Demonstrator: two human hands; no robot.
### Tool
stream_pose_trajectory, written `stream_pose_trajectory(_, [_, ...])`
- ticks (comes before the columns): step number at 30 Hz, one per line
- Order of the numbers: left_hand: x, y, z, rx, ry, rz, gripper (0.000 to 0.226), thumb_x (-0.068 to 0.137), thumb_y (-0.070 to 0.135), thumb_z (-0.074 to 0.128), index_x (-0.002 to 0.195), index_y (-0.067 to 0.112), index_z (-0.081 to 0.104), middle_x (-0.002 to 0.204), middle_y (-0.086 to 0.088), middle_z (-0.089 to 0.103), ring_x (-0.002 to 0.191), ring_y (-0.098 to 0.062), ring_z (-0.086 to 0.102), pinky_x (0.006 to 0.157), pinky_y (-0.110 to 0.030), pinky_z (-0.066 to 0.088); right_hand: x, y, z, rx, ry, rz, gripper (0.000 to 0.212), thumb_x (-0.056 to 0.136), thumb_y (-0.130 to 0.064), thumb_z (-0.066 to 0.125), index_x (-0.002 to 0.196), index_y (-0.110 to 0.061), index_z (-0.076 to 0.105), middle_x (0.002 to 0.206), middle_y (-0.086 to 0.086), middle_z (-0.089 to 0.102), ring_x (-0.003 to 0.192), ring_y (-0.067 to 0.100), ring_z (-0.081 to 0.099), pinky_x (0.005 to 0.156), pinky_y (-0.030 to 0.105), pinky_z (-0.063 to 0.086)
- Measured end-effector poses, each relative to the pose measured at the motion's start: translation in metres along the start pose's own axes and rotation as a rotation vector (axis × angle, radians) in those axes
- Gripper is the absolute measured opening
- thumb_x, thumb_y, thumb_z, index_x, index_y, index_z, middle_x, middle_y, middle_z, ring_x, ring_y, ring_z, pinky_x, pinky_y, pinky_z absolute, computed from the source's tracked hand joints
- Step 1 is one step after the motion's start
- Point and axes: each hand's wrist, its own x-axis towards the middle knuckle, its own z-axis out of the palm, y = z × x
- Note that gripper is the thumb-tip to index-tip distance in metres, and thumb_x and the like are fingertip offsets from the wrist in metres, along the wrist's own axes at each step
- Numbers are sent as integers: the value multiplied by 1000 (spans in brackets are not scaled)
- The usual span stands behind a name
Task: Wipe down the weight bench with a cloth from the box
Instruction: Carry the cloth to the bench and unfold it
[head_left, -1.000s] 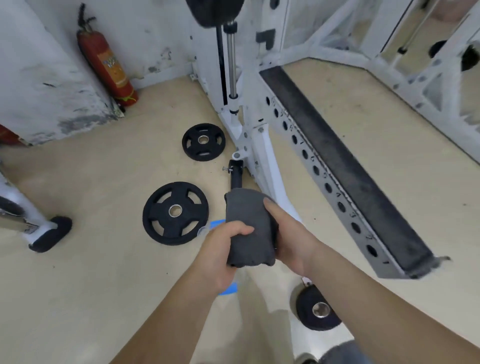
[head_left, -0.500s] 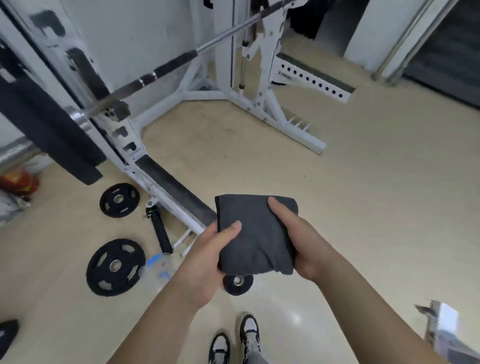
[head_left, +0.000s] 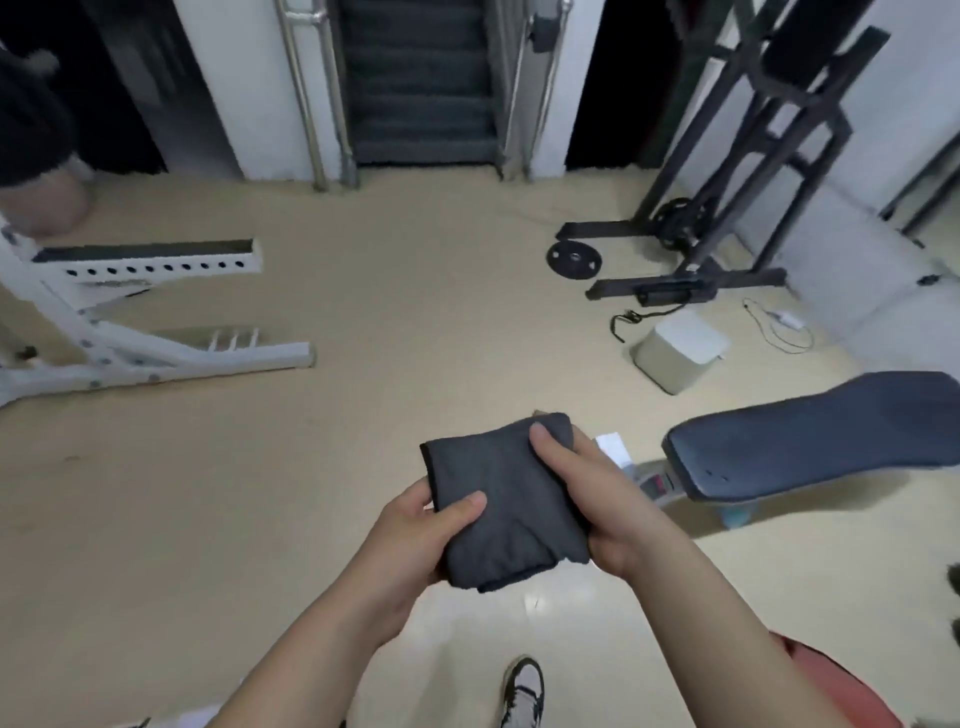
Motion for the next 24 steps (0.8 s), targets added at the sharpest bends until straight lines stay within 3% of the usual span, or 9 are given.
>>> stream_pose_trajectory(5, [93, 38, 115, 62, -89, -12, 36, 92, 7, 72, 124, 23, 68, 110, -3, 79, 99, -24, 77, 90, -51, 61, 36, -51, -125, 106, 117, -30, 31, 98, -32, 69, 126, -19, 66, 123, 8, 76, 112, 27, 74, 98, 52, 58])
stream_pose_trajectory(8, [137, 62, 160, 68, -214, -37, 41, 90, 3, 71, 126, 21, 68, 121, -5, 76, 112, -26, 73, 102, -55, 54, 62, -84, -180, 202, 101, -80, 36, 99, -28, 68, 131, -14, 63, 130, 13, 72, 121, 31, 69, 106, 55, 52])
stream_pose_trajectory(12, [199, 94, 192, -15, -403, -129, 44, 95, 20, 70, 138, 18, 60, 135, -10, 69, 126, -31, 64, 115, -59, 40, 115, -119, -215, 370, 10, -137, 49, 94, -17, 71, 141, -20, 56, 138, 14, 67, 128, 31, 64, 109, 51, 48])
stream_pose_trajectory(17, [306, 148, 210, 14, -387, -227, 41, 99, 30, 64, 138, 18, 60, 131, -8, 72, 122, -28, 68, 112, -54, 45, 207, -171, -231, 401, 19, -129, 62, 90, -12, 75, 144, -29, 51, 137, 8, 69, 125, 29, 67, 104, 45, 52])
stream_pose_trajectory(22, [424, 219, 243, 201, -365, -145, 38, 95, 37, 69, 129, 21, 66, 118, 0, 78, 111, -22, 74, 106, -49, 52, 299, -226, -261, 404, 345, -90, 58, 90, -18, 78, 143, -20, 53, 121, 9, 76, 109, 28, 75, 98, 49, 58])
stream_pose_trajectory(24, [460, 244, 266, 275, -397, -125, 36, 94, 38, 70, 127, 23, 67, 116, 1, 78, 109, -22, 74, 104, -50, 53, 322, -244, -274, 396, 537, -68, 56, 91, -19, 77, 141, -20, 52, 115, 5, 76, 102, 21, 75, 91, 43, 60])
